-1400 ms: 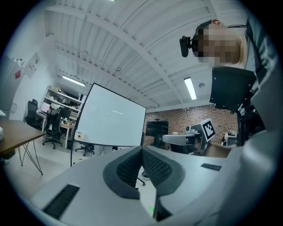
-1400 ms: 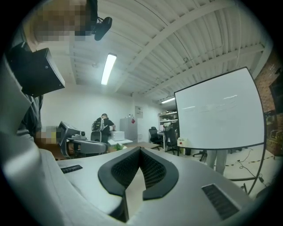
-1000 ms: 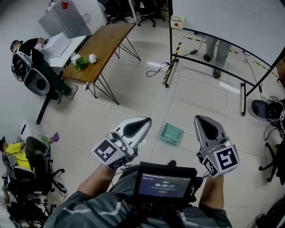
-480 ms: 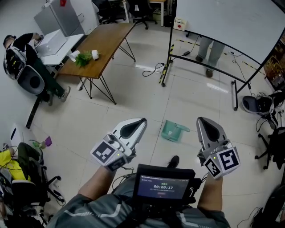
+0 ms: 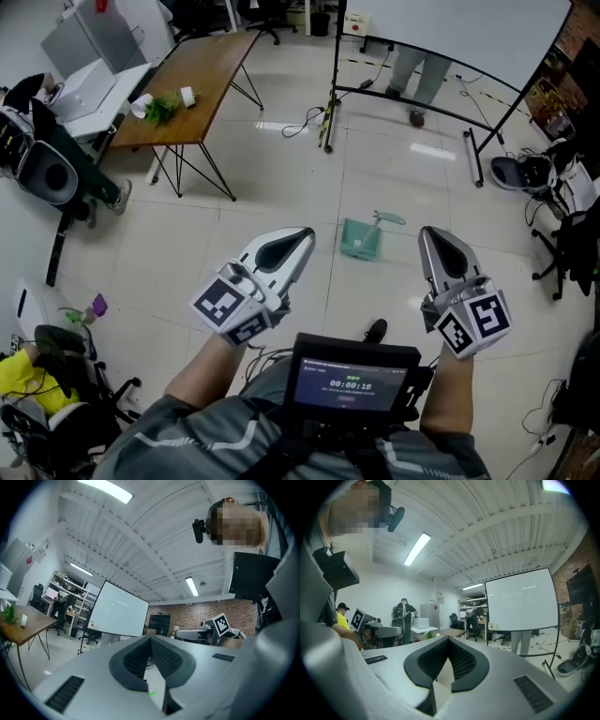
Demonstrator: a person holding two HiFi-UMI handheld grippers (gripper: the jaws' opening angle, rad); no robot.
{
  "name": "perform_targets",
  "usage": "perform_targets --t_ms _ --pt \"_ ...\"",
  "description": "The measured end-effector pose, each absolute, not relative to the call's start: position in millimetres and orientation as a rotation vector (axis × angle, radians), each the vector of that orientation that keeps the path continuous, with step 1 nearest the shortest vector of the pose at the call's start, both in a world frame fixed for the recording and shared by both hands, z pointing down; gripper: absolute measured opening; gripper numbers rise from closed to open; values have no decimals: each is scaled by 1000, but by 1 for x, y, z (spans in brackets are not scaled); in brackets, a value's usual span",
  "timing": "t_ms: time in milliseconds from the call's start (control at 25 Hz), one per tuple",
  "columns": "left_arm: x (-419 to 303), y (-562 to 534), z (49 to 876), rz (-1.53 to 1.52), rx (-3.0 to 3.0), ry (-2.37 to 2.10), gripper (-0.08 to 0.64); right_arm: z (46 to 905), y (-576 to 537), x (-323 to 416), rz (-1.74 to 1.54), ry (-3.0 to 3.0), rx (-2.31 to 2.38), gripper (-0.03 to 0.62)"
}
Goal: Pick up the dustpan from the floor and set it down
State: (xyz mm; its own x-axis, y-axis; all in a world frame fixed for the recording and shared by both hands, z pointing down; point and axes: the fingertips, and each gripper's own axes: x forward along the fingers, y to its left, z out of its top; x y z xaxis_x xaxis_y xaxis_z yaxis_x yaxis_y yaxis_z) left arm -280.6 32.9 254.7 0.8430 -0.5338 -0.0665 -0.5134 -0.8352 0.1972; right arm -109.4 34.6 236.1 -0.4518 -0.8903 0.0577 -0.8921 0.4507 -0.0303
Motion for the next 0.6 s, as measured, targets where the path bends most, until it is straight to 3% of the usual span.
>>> perform_targets --t_ms 320,600 --pt "-251 105 232 -171 2913 -796 26 211 118 -89 66 -2655 1646 25" --pt "-179 147 217 -183 2915 -772 26 197 160 -30 65 -2666 1636 23"
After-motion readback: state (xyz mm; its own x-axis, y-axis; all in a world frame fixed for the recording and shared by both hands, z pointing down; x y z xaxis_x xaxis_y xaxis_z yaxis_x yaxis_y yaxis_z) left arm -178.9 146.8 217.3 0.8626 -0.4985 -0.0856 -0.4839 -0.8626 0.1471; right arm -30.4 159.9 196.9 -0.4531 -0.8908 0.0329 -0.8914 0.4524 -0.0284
